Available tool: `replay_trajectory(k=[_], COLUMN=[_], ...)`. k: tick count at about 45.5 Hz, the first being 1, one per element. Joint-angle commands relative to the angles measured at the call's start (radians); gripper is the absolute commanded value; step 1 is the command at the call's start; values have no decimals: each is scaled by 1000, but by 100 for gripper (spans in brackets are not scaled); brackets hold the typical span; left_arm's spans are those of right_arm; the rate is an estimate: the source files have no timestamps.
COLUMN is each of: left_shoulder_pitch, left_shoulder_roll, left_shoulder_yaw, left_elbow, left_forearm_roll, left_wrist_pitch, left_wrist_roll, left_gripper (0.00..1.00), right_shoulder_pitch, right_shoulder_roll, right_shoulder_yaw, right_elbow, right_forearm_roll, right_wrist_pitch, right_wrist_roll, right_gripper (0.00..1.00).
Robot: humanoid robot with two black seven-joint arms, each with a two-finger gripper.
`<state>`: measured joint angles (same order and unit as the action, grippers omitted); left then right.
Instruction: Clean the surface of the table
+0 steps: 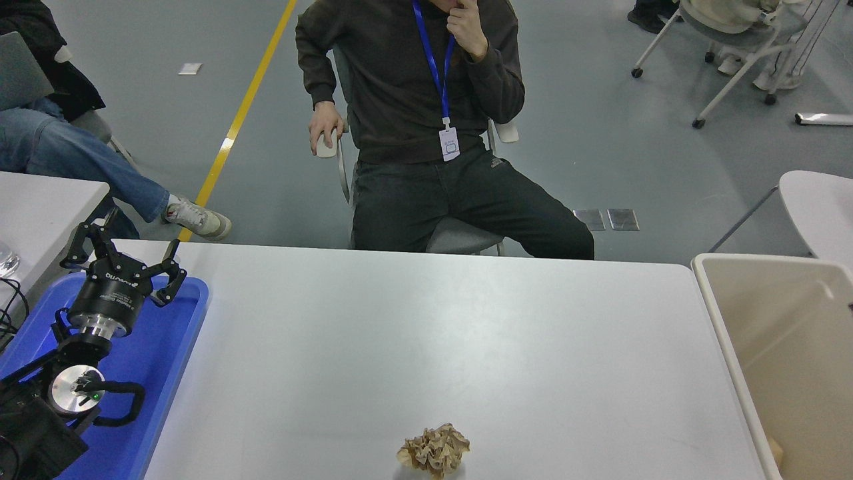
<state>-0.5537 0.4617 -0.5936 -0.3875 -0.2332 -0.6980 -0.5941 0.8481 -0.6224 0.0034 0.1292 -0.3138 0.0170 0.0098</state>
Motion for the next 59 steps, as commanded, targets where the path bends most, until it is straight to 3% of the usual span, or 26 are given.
replay_trajectory(k=[1, 11, 30, 44, 59], left_shoulder_pitch=[0, 0, 0, 0, 0], left_shoulder_roll=[0, 0, 0, 0, 0], left_shoulder_yaw=[0, 0, 0, 0, 0], left_elbow=[1, 1, 1, 1, -1], left_forearm_roll=[0, 0, 0, 0, 0], left_wrist_pitch=[0, 0, 0, 0, 0], left_wrist_roll=[-1, -1, -1, -1, -1], left_gripper=[100, 100, 100, 100, 100], right_shoulder_pitch=[135, 195, 217, 138, -131], right_shoulder_roll=[-85, -89, -105, -66, 76], right_shoulder_yaw=[102, 424, 825, 990, 1103], right_elbow=[64, 110, 345, 530, 603], right_forearm_roll=[1, 1, 1, 1, 1], right_wrist_pitch=[4, 3, -5, -5, 4], right_wrist_roll=[6, 7, 15, 173, 378], right_gripper=[98, 98, 99, 99, 99])
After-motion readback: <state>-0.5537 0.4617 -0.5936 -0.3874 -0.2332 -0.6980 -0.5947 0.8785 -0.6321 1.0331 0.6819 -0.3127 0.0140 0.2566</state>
